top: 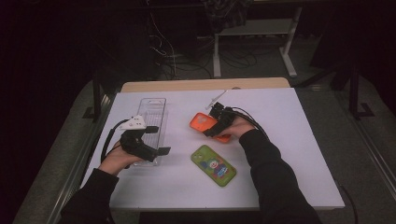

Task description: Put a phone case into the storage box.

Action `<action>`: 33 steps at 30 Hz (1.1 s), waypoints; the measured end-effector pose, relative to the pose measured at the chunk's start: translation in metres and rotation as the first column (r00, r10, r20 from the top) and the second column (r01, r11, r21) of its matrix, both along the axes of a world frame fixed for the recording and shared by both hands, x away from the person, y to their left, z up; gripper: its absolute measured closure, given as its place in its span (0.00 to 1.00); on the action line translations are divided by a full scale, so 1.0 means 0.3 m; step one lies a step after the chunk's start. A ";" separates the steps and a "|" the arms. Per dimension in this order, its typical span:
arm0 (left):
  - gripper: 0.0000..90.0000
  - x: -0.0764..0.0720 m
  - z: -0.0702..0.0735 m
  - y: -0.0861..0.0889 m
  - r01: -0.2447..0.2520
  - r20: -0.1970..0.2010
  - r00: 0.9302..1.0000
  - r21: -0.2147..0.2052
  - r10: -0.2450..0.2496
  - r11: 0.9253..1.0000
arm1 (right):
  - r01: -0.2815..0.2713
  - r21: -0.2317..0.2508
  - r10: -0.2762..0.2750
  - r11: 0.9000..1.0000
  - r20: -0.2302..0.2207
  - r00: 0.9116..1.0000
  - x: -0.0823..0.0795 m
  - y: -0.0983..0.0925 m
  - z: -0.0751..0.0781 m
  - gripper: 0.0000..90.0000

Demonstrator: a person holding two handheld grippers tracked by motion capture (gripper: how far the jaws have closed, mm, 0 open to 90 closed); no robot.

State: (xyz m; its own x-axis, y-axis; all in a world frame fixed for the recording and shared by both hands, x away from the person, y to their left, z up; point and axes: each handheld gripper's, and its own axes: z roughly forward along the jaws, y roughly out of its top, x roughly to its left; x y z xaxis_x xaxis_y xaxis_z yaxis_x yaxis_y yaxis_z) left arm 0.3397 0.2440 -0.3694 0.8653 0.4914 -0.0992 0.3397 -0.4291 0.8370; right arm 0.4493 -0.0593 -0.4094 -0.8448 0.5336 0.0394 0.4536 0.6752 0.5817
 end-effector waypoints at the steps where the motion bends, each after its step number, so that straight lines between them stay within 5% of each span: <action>1: 0.00 0.002 0.003 -0.008 0.001 0.000 1.000 0.000 -0.001 1.000 | 0.006 0.008 -0.006 1.000 -0.004 1.000 -0.008 -0.013 0.008 0.16; 11: 0.00 0.029 0.020 -0.100 0.027 -0.005 1.000 -0.007 -0.027 1.000 | 0.025 0.015 -0.025 1.000 0.009 1.000 -0.067 -0.111 0.045 0.16; 23: 0.00 0.090 0.038 -0.219 0.106 -0.003 0.994 -0.007 -0.106 0.994 | -0.019 0.013 0.019 1.000 0.016 1.000 -0.145 -0.200 0.061 0.16; 33: 0.00 0.101 0.046 -0.297 0.208 0.028 0.978 0.020 -0.208 0.978 | -0.068 0.038 0.067 0.997 0.008 0.998 -0.201 -0.245 0.066 0.16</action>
State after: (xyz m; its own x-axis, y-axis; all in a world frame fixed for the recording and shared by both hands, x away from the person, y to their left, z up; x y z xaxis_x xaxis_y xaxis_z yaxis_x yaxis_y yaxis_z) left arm 0.3699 0.1549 -0.3556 0.9512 0.3016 -0.0655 0.2168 -0.5019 0.8373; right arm 0.3891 -0.1327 -0.3895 -0.8792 0.4735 0.0531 0.4037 0.6811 0.6108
